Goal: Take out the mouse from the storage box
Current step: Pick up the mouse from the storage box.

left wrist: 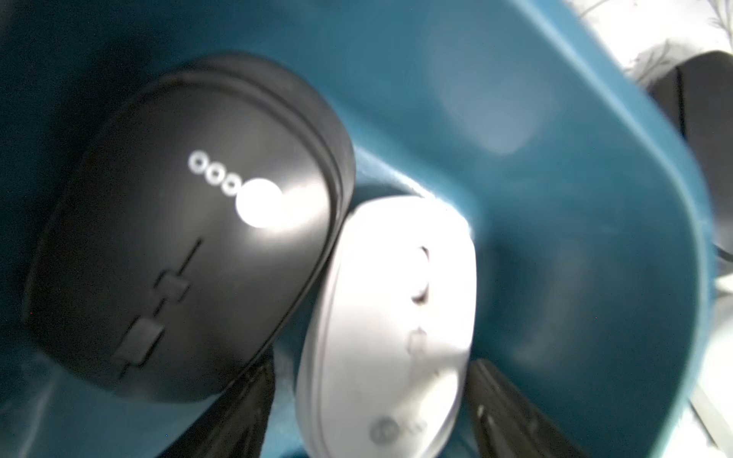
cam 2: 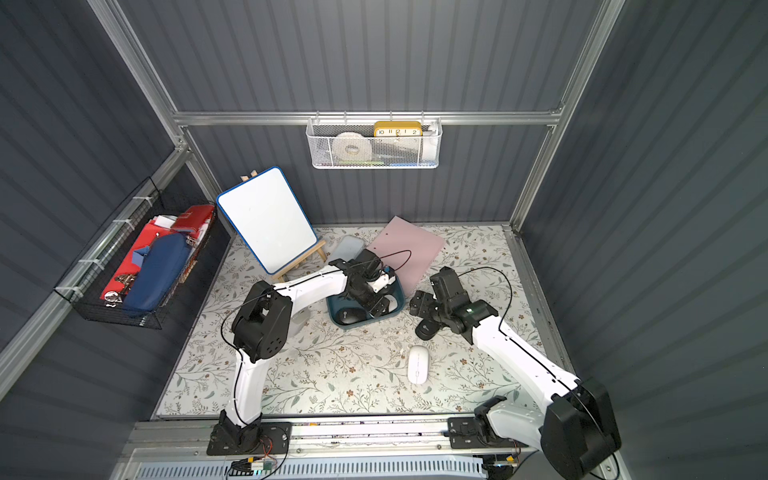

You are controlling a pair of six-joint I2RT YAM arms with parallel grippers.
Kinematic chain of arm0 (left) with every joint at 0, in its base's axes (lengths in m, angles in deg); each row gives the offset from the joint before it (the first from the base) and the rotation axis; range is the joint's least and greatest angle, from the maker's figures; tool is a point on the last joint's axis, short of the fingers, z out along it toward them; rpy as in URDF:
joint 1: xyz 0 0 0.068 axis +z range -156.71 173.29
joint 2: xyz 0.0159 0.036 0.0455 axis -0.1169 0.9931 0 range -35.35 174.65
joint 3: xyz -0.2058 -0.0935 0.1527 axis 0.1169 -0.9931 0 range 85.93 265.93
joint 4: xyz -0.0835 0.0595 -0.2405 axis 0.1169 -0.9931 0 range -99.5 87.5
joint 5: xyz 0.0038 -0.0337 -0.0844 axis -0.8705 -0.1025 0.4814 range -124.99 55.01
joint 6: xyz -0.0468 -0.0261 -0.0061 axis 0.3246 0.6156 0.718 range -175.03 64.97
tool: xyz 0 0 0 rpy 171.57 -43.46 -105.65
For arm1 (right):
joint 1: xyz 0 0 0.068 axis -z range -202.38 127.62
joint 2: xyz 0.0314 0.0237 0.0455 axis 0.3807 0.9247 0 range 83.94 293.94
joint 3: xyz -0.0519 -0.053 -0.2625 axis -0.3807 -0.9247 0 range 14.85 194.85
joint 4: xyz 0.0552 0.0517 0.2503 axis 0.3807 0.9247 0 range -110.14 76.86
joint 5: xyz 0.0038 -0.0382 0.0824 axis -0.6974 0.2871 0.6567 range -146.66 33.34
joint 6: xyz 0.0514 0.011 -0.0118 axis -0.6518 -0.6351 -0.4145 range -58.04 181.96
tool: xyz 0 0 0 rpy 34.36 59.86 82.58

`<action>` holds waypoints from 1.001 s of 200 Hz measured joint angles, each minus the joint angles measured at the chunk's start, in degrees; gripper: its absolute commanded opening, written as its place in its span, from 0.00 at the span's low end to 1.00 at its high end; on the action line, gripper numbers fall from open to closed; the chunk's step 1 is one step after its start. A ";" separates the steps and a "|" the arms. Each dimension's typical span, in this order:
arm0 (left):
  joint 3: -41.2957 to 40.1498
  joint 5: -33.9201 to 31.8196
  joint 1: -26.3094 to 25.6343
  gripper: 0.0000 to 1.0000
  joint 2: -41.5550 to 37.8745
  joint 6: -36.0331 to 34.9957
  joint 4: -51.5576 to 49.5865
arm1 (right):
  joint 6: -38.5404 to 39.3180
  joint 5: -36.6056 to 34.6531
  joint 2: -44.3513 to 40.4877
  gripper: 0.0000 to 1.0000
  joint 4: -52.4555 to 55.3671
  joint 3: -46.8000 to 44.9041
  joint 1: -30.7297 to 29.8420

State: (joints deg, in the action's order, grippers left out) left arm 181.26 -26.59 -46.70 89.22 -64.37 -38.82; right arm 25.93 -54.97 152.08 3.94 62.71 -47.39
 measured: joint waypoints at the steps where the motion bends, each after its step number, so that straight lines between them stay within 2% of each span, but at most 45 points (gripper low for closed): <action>1: 0.07 -0.02 -0.02 0.82 0.04 0.00 0.00 | -0.02 0.00 0.00 0.83 0.00 0.00 0.00; 40: 1.38 -1.62 -0.11 0.80 1.14 0.59 -0.55 | -0.35 0.00 -0.11 0.83 0.04 -0.61 0.00; 80: 2.23 -2.47 -0.17 0.83 1.75 1.20 -1.14 | -0.57 -0.22 -0.50 0.83 0.59 -1.53 0.00; 200: 1.75 -7.19 -0.33 0.51 2.69 1.49 2.10 | -1.03 -1.95 -2.19 0.83 1.05 -2.73 0.00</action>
State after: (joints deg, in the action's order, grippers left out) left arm 183.01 -33.78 -47.03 91.91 -62.88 -36.72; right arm 24.90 -56.91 149.90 4.98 59.97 -47.39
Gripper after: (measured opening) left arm 0.662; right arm 0.826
